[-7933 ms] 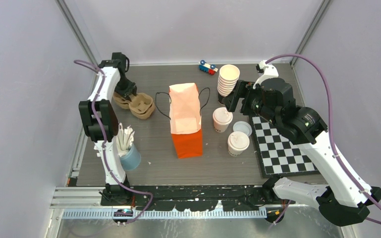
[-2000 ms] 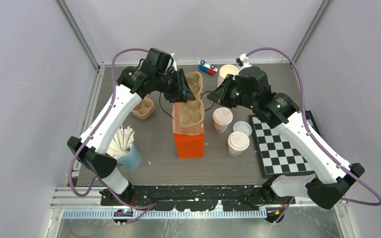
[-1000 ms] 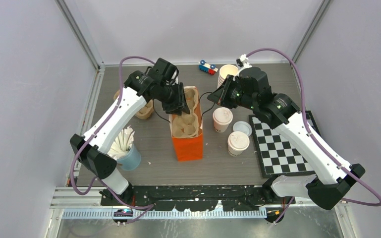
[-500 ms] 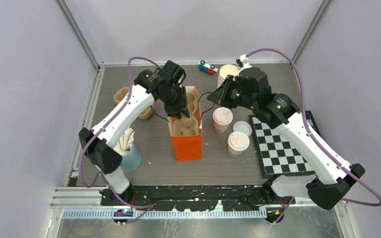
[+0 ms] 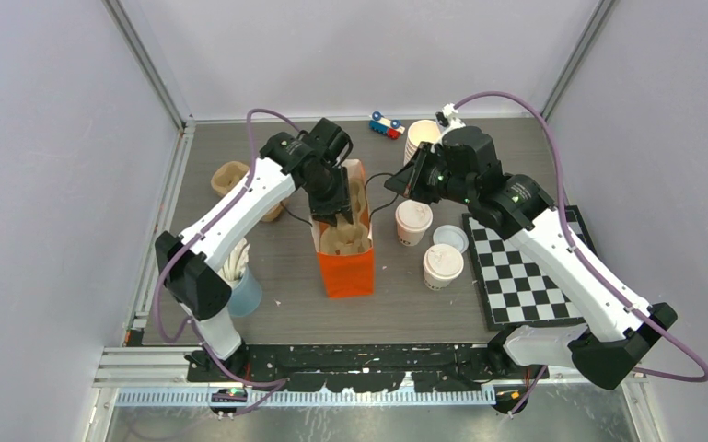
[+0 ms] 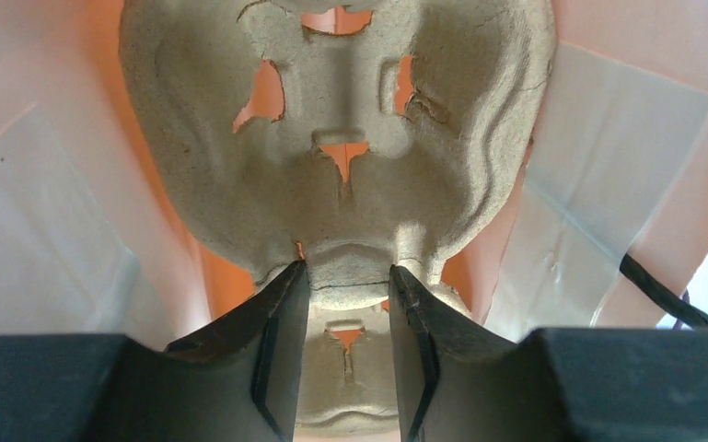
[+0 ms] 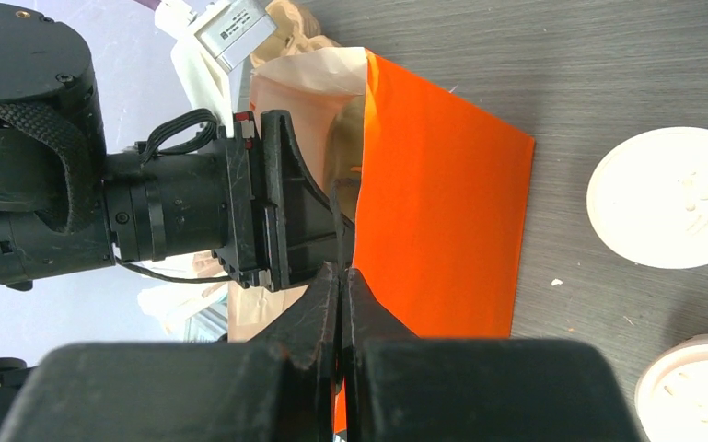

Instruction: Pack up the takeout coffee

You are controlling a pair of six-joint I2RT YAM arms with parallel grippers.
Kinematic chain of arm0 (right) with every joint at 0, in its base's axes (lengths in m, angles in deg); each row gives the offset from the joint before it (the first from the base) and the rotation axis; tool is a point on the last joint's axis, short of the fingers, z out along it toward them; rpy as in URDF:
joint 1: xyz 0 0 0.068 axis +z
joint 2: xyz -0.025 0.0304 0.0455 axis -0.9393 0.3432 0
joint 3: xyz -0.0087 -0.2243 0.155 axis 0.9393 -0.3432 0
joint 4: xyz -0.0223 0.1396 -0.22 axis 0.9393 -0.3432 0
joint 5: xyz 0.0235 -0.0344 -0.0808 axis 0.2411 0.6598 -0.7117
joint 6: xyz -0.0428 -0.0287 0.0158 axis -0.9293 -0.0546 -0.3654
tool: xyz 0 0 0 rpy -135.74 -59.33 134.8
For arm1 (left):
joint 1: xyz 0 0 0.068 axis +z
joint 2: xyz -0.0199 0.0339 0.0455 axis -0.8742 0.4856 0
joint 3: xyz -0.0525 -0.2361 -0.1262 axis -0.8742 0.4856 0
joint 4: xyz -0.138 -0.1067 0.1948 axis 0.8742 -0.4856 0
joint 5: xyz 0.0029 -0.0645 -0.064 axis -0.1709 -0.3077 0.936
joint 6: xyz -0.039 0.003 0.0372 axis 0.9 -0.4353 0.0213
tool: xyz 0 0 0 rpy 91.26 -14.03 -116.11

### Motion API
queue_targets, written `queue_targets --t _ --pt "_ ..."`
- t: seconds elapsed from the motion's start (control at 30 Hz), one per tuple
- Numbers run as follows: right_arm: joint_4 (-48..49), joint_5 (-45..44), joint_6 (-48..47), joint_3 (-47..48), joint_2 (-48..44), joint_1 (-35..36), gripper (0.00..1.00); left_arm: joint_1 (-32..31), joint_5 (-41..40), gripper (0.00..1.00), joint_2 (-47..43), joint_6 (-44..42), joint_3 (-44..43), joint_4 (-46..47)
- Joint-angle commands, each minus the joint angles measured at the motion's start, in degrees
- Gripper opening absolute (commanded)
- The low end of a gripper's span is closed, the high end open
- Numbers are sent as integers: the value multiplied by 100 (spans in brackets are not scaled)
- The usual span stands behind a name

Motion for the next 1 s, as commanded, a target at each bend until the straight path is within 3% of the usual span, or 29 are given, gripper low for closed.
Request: queue_targets --t 0.0,0.43,0.73,0.97 --pt "140 26 -139 -56 6 -1 3 -21 -100 39 -22 14 -174 53" --pt "141 -31 -173 -74 95 1 4 -24 -88 45 119 -207 -346 -116" --pt "273 -26 -138 -251 122 5 4 -45 -717 35 113 -356 257 152" --pt "299 -24 -124 -351 79 6 5 -144 -729 38 -35 -339 338 405"
